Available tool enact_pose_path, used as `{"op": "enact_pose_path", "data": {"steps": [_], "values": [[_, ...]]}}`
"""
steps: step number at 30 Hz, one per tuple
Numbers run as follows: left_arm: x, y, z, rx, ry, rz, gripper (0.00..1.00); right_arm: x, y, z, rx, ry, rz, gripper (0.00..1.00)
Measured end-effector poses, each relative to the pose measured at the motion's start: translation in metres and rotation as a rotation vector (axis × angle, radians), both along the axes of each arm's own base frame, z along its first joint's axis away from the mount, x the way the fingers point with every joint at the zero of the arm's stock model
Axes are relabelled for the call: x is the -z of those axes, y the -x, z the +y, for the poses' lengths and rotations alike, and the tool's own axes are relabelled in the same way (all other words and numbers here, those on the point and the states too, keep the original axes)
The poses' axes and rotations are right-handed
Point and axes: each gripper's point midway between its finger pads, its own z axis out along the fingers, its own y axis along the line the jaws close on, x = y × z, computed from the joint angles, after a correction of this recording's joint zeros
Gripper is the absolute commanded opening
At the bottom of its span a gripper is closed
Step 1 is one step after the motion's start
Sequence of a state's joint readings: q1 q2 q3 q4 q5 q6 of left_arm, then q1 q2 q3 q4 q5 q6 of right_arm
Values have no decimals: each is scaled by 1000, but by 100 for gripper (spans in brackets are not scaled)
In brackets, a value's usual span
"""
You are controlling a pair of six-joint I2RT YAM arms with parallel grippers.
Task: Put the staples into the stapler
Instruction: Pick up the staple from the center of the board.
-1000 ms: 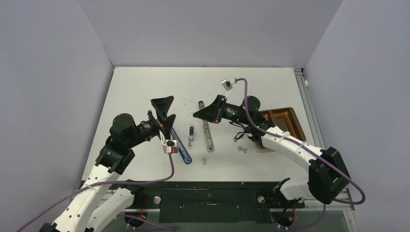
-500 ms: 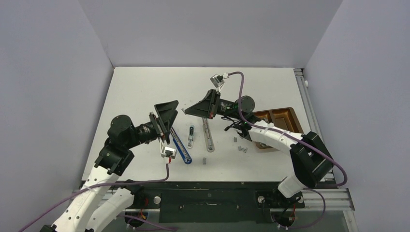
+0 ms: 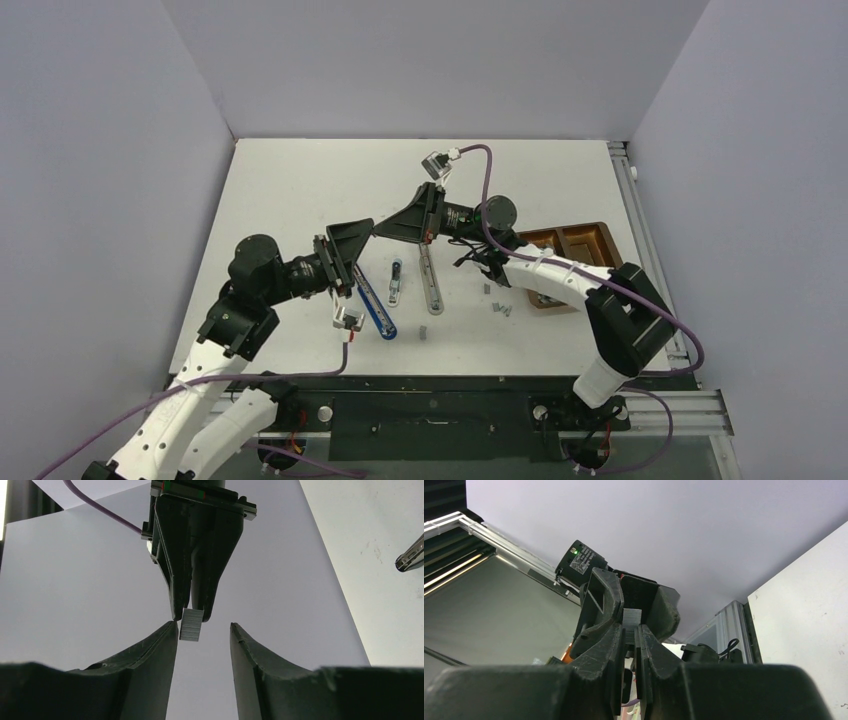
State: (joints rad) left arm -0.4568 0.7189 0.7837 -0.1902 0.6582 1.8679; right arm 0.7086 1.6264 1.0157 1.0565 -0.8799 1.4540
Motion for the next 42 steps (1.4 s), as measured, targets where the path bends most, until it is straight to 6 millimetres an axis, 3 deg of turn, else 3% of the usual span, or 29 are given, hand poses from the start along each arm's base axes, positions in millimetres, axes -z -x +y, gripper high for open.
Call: {"op": "enact_pose_path", "data": {"steps": [15, 19, 23, 27, 34, 42], "values": [[9, -1, 0, -3, -34, 13, 30, 19, -7, 8, -19, 37, 42, 9], [11, -2, 1, -6, -40, 19, 20, 21, -7, 8, -21, 41, 47, 9], [11, -3, 1, -11, -45, 12, 18, 20, -6, 8, -29, 42, 54, 9], [11, -3, 1, -11, -48, 6, 20, 20, -6, 8, -30, 42, 57, 9], [11, -3, 2, -15, -52, 0, 35, 20, -6, 8, -31, 43, 57, 9], [12, -6, 5, -38, -61, 1, 34, 19, -5, 8, -33, 38, 58, 9]]}}
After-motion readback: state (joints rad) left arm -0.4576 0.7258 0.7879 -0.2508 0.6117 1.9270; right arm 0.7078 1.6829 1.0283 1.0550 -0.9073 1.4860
